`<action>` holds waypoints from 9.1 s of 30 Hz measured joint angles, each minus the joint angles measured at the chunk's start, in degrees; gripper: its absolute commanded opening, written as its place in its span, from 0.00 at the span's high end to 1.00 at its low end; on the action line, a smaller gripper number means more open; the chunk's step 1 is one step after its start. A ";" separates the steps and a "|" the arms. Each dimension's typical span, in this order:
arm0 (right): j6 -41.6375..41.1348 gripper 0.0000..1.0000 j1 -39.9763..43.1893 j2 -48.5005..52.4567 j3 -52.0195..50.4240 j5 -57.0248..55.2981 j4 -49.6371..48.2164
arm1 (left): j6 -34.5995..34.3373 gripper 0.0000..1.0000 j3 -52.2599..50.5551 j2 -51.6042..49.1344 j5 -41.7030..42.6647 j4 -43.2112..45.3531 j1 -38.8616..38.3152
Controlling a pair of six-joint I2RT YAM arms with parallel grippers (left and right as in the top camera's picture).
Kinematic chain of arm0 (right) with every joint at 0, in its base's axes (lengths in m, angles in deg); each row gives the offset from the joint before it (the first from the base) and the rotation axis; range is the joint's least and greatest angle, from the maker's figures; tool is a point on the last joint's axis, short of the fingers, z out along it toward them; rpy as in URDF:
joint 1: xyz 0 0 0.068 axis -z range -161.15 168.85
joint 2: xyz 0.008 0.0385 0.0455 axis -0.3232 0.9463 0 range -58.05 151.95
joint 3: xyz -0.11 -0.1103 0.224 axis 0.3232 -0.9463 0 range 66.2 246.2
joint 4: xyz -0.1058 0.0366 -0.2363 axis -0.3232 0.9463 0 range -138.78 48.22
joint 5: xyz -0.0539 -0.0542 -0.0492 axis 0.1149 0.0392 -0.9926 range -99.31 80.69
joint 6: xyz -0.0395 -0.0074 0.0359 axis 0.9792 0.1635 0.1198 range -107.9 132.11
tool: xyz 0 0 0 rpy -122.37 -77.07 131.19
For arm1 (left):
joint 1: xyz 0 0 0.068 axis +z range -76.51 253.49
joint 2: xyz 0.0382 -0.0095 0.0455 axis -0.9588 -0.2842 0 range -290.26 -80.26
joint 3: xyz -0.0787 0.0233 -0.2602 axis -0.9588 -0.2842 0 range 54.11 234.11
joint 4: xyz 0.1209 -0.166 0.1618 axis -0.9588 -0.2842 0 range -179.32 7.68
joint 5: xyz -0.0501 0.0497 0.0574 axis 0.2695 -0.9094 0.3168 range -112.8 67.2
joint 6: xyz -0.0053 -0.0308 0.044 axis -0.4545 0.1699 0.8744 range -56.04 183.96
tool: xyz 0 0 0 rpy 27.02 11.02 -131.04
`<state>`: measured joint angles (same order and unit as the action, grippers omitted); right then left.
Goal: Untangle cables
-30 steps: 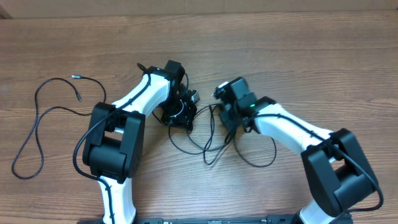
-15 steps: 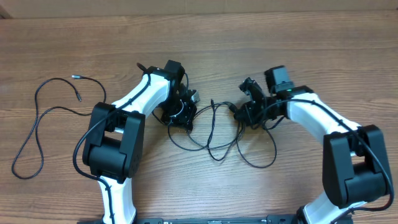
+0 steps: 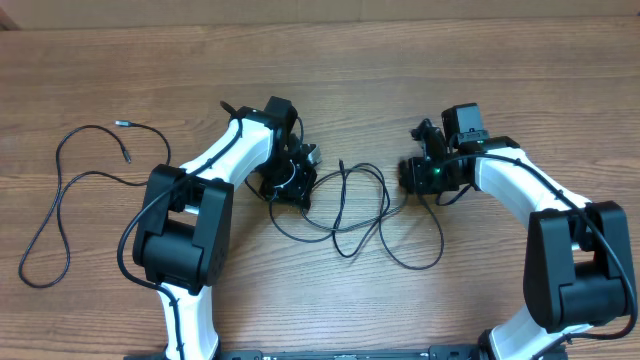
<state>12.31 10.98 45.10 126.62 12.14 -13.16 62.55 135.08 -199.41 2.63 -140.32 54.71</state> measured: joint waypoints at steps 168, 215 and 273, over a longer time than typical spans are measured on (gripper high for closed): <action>-7.89 0.50 -0.15 0.00 -0.94 31.74 -3.85 | -9.99 0.96 18.43 40.61 -46.47 22.80 -9.29; -38.99 0.46 -16.83 1.09 -0.94 -9.94 -20.57 | -21.20 0.96 18.43 40.61 -56.68 3.52 3.04; -33.20 0.96 -10.58 5.14 6.86 -1.25 -17.92 | -11.02 0.96 12.35 18.80 -10.03 -19.89 19.87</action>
<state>-20.89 0.40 50.24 133.48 10.90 -31.09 51.53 147.43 -180.62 -7.40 -160.21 74.57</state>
